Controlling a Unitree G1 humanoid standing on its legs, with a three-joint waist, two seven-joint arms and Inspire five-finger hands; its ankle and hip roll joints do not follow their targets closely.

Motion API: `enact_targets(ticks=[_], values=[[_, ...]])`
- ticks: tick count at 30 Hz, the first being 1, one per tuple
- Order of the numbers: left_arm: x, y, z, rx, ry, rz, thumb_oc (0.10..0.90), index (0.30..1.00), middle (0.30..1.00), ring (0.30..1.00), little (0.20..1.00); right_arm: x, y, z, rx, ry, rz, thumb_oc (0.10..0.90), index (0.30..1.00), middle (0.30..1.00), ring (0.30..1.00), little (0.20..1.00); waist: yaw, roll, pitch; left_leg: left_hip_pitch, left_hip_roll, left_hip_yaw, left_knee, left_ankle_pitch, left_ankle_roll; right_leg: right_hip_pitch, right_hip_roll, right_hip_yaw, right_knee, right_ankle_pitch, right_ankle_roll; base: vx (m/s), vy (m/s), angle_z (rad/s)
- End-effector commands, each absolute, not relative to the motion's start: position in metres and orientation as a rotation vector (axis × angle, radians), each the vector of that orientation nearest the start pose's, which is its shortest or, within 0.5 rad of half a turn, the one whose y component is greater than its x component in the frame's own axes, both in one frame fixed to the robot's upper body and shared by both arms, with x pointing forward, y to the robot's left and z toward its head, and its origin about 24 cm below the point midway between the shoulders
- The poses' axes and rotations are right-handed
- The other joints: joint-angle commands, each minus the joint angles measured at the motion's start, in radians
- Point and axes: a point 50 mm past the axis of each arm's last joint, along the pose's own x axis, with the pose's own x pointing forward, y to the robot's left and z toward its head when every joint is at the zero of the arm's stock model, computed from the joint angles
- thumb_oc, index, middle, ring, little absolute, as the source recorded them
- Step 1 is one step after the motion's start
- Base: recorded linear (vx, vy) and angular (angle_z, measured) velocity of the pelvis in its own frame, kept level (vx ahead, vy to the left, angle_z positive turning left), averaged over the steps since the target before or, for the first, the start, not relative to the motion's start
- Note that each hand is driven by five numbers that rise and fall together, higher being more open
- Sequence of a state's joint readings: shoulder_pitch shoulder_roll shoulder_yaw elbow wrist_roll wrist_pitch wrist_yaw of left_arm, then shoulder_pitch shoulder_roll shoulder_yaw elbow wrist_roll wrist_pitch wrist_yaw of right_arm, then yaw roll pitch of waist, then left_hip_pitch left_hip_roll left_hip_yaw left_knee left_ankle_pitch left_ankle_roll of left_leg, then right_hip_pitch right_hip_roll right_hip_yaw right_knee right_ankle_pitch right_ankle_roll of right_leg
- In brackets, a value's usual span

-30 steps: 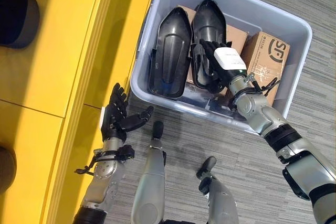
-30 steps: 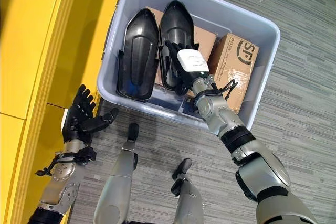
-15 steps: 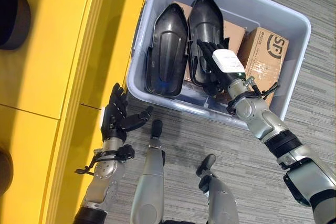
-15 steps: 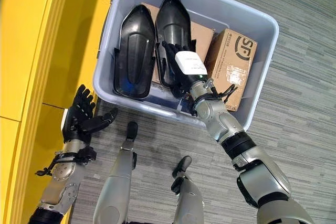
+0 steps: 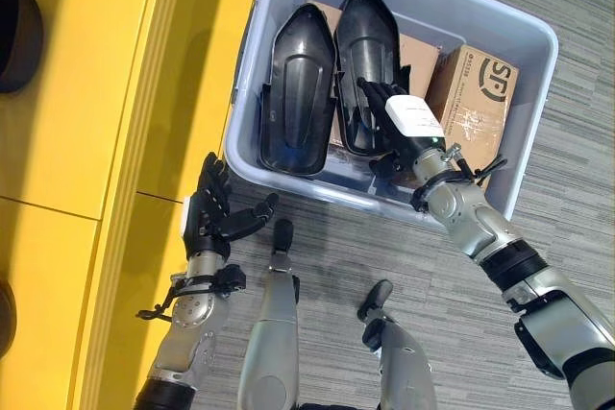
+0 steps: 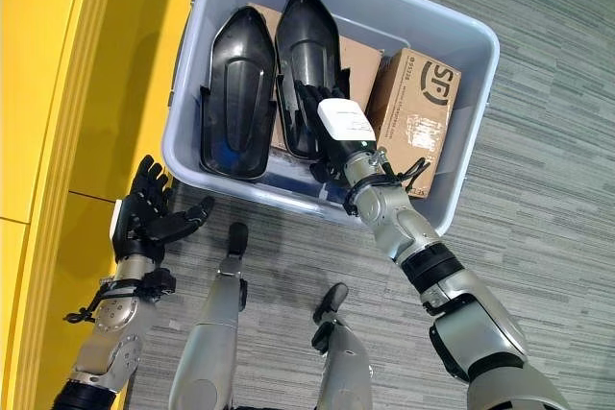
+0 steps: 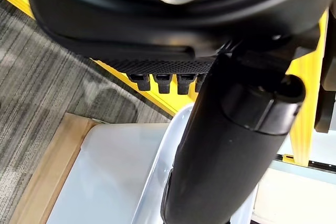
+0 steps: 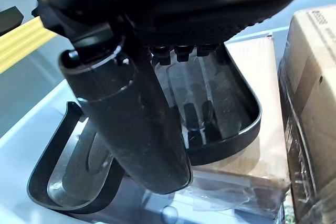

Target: Move parts from the plastic box to the shelf.

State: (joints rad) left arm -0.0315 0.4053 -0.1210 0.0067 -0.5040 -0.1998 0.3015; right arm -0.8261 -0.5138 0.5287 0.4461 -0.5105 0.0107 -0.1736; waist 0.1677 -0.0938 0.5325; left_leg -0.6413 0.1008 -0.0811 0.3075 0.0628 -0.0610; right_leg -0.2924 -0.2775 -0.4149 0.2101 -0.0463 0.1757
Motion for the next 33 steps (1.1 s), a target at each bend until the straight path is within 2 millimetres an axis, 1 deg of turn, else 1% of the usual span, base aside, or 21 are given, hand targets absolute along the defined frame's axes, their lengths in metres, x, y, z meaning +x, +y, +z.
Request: enact_targets(ticks=[1, 9, 11, 12, 16, 19, 20, 22, 23, 24, 25, 27, 28, 30, 33], values=[[0.25, 0.205, 0.111, -0.173, -0.384, 0.17, 0.9, 1.0, 1.0, 1.0, 1.0, 0.375, -0.125, 0.22, -1.236, -0.634, 0.007, 0.9, 1.0, 1.0, 1.0, 1.0, 0.006, 0.014, -0.012, 0.035, 0.083, 0.017, -0.054, -0.022, -0.014, -0.01, -0.053, 0.047, 0.089, -0.007, -0.008, 0.0, 0.0, 0.0], [0.249, 0.204, 0.113, -0.181, -0.396, 0.167, 0.9, 1.0, 1.0, 1.0, 1.0, 0.379, -0.121, 0.226, -1.243, -0.638, -0.005, 0.9, 1.0, 1.0, 1.0, 1.0, 0.009, 0.019, -0.012, -0.025, 0.075, 0.013, 0.003, -0.044, -0.011, -0.065, -0.056, 0.053, 0.143, -0.022, -0.01, -0.01, 0.005, -0.01], [0.249, 0.203, 0.114, -0.185, -0.4, 0.169, 0.9, 1.0, 1.0, 1.0, 1.0, 0.38, -0.118, 0.227, -1.244, -0.645, -0.001, 0.9, 1.0, 1.0, 1.0, 1.0, 0.01, 0.021, -0.012, -0.063, 0.071, 0.007, 0.038, -0.058, -0.01, -0.098, -0.059, 0.055, 0.174, -0.031, -0.011, -0.03, 0.04, 0.02], [0.248, 0.203, 0.114, -0.186, -0.403, 0.174, 0.9, 1.0, 1.0, 1.0, 1.0, 0.381, -0.117, 0.229, -1.251, -0.648, -0.009, 0.9, 1.0, 1.0, 1.0, 1.0, 0.012, 0.024, -0.012, -0.114, 0.068, 0.004, 0.089, -0.076, -0.009, -0.145, -0.064, 0.058, 0.217, -0.039, -0.012, -0.03, 0.054, 0.07], [0.249, 0.202, 0.115, -0.186, -0.409, 0.173, 0.9, 1.0, 1.0, 1.0, 1.0, 0.382, -0.119, 0.234, -1.254, -0.658, -0.045, 0.9, 1.0, 1.0, 1.0, 1.0, 0.012, 0.031, -0.012, -0.184, 0.06, -0.004, 0.135, -0.093, -0.005, -0.21, -0.069, 0.065, 0.267, -0.051, -0.015, -0.01, 0.013, 0.01], [0.249, 0.201, 0.117, -0.185, -0.415, 0.172, 0.9, 1.0, 1.0, 1.0, 1.0, 0.383, -0.123, 0.241, -1.262, -0.667, -0.067, 0.9, 1.0, 1.0, 1.0, 1.0, 0.011, 0.038, -0.012, -0.245, 0.052, -0.011, 0.178, -0.105, -0.002, -0.271, -0.077, 0.07, 0.317, -0.067, -0.019, 0.0, 0.006, 0.02], [0.249, 0.201, 0.117, -0.185, -0.417, 0.172, 0.9, 1.0, 1.0, 1.0, 1.0, 0.383, -0.123, 0.241, -1.262, -0.668, -0.068, 0.9, 1.0, 1.0, 1.0, 1.0, 0.011, 0.038, -0.012, -0.249, 0.052, -0.011, 0.182, -0.107, -0.002, -0.275, -0.078, 0.072, 0.321, -0.068, -0.019, 0.0, 0.024, 0.06], [0.249, 0.201, 0.119, -0.19, -0.426, 0.171, 0.9, 1.0, 1.0, 1.0, 1.0, 0.383, -0.129, 0.251, -1.274, -0.681, -0.105, 0.9, 1.0, 1.0, 1.0, 1.0, 0.009, 0.044, -0.012, -0.302, 0.044, -0.019, 0.213, -0.118, 0.003, -0.339, -0.086, 0.079, 0.374, -0.082, -0.022, 0.03, 0.014, 0.04], [0.248, 0.201, 0.117, -0.191, -0.418, 0.176, 0.9, 1.0, 1.0, 1.0, 1.0, 0.384, -0.131, 0.248, -1.268, -0.671, -0.106, 0.9, 1.0, 1.0, 1.0, 1.0, 0.005, 0.043, -0.012, -0.302, 0.04, -0.025, 0.237, -0.148, -0.004, -0.343, -0.087, 0.093, 0.4, -0.105, -0.015, 0.0, 0.0, 0.0], [0.249, 0.201, 0.12, -0.191, -0.432, 0.174, 0.9, 1.0, 1.0, 1.0, 1.0, 0.384, -0.131, 0.253, -1.267, -0.682, -0.115, 0.9, 1.0, 1.0, 1.0, 1.0, 0.006, 0.045, -0.012, -0.33, 0.04, -0.022, 0.237, -0.126, 0.004, -0.367, -0.089, 0.085, 0.4, -0.091, -0.023, 0.07, -0.018, 0.06], [0.247, 0.201, 0.118, -0.196, -0.426, 0.184, 0.9, 1.0, 1.0, 1.0, 1.0, 0.385, -0.135, 0.251, -1.282, -0.67, -0.122, 0.9, 1.0, 1.0, 1.0, 1.0, 0.004, 0.047, -0.012, -0.338, 0.032, -0.032, 0.26, -0.158, -0.001, -0.382, -0.091, 0.101, 0.435, -0.12, -0.017, 0.01, 0.007, 0.18], [0.247, 0.201, 0.119, -0.199, -0.434, 0.186, 0.9, 1.0, 1.0, 1.0, 1.0, 0.386, -0.138, 0.254, -1.308, -0.669, -0.14, 0.9, 1.0, 1.0, 1.0, 1.0, 0.003, 0.051, -0.012, -0.375, 0.028, -0.04, 0.278, -0.159, 0.0, -0.422, -0.098, 0.103, 0.464, -0.128, -0.018, 0.05, -0.012, 0.14], [0.247, 0.201, 0.119, -0.199, -0.434, 0.187, 0.9, 1.0, 1.0, 1.0, 1.0, 0.386, -0.138, 0.254, -1.308, -0.669, -0.139, 0.9, 1.0, 1.0, 1.0, 1.0, 0.003, 0.05, -0.012, -0.375, 0.028, -0.039, 0.28, -0.161, 0.0, -0.422, -0.099, 0.104, 0.466, -0.13, -0.018, 0.0, 0.0, 0.0], [0.247, 0.202, 0.123, -0.201, -0.454, 0.188, 0.9, 1.0, 1.0, 1.0, 1.0, 0.388, -0.145, 0.259, -1.354, -0.663, -0.169, 0.9, 1.0, 1.0, 1.0, 1.0, 0.005, 0.056, -0.012, -0.417, 0.023, -0.048, 0.289, -0.152, 0.004, -0.469, -0.103, 0.103, 0.49, -0.129, -0.02, 0.01, 0.003, -0.03], [0.246, 0.201, 0.122, -0.21, -0.45, 0.188, 0.9, 1.0, 1.0, 1.0, 1.0, 0.389, -0.149, 0.26, -1.383, -0.657, -0.185, 0.9, 1.0, 1.0, 1.0, 1.0, 0.005, 0.059, -0.012, -0.434, 0.02, -0.051, 0.306, -0.163, 0.006, -0.495, -0.108, 0.113, 0.514, -0.141, -0.017, 0.0, 0.0, 0.0]])
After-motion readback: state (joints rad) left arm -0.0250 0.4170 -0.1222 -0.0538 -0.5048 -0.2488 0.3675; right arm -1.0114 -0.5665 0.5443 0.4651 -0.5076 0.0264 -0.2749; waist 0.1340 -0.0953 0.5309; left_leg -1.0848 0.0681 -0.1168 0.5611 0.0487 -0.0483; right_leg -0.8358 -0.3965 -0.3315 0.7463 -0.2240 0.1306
